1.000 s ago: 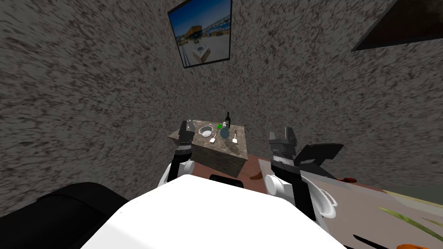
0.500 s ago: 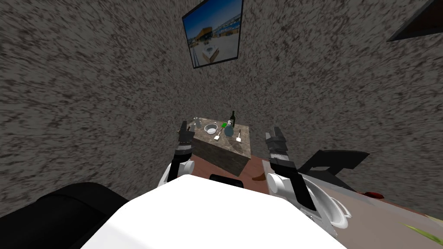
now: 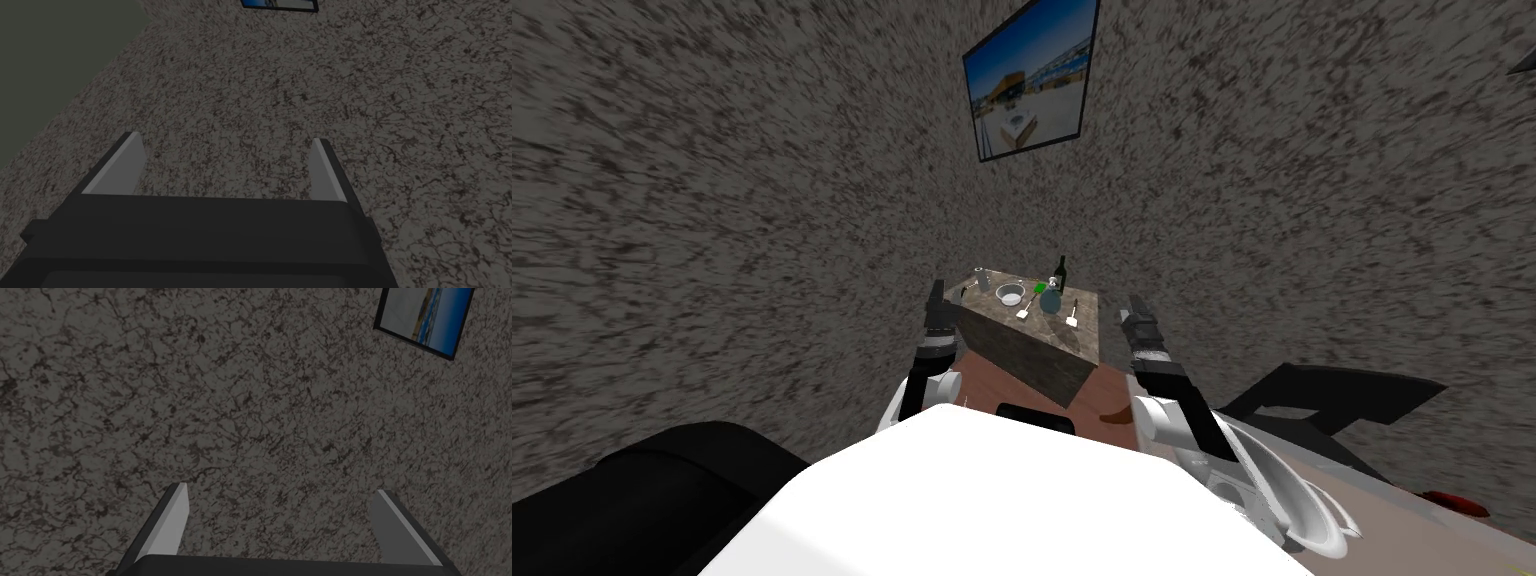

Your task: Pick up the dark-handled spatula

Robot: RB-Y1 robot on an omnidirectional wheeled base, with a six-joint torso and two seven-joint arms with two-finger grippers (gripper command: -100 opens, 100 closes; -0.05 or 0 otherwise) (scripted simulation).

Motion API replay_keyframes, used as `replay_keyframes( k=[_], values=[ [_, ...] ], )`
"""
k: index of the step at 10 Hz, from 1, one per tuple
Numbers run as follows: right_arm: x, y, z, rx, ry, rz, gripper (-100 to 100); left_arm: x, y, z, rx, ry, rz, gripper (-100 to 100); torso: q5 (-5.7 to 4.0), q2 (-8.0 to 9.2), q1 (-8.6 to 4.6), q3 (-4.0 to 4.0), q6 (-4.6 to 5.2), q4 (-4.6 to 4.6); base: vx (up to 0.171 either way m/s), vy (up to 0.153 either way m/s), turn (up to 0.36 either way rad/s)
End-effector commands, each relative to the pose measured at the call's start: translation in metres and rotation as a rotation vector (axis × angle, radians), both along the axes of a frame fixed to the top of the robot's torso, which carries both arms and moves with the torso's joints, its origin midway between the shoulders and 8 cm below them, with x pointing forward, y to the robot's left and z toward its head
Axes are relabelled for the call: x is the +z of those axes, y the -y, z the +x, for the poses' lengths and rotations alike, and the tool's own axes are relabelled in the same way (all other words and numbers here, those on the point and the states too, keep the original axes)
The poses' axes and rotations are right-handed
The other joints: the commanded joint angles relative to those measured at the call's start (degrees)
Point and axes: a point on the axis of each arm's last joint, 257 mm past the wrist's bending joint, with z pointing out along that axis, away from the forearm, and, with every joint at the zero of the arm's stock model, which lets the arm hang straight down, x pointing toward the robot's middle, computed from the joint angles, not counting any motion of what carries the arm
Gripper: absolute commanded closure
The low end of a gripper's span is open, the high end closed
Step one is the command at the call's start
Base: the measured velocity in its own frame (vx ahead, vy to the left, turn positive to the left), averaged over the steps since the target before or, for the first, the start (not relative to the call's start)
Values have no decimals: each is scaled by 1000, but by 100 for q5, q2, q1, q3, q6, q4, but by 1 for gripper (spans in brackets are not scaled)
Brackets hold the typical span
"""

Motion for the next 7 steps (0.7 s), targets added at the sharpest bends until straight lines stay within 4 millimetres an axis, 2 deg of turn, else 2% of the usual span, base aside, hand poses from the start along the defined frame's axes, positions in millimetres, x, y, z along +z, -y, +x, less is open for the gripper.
replay_keyframes(
  k=[1, 6, 7],
  values=[
    [-12, 2, 12, -6, -48, -54, -100, 0, 0, 0, 0, 0, 0, 0, 0, 0, 0, 0, 0, 0, -53, 3, 219],
    [-45, 12, 35, -28, -181, -153, -100, 0, 0, 0, 0, 0, 0, 0, -1, 4, -8, 2, -4, 1, -55, -7, 185],
    [-54, 19, 44, -38, -216, -204, -100, 0, 0, 0, 0, 0, 0, 0, -1, -6, -1, -3, 1, -1, -45, 55, 161]
  ],
)
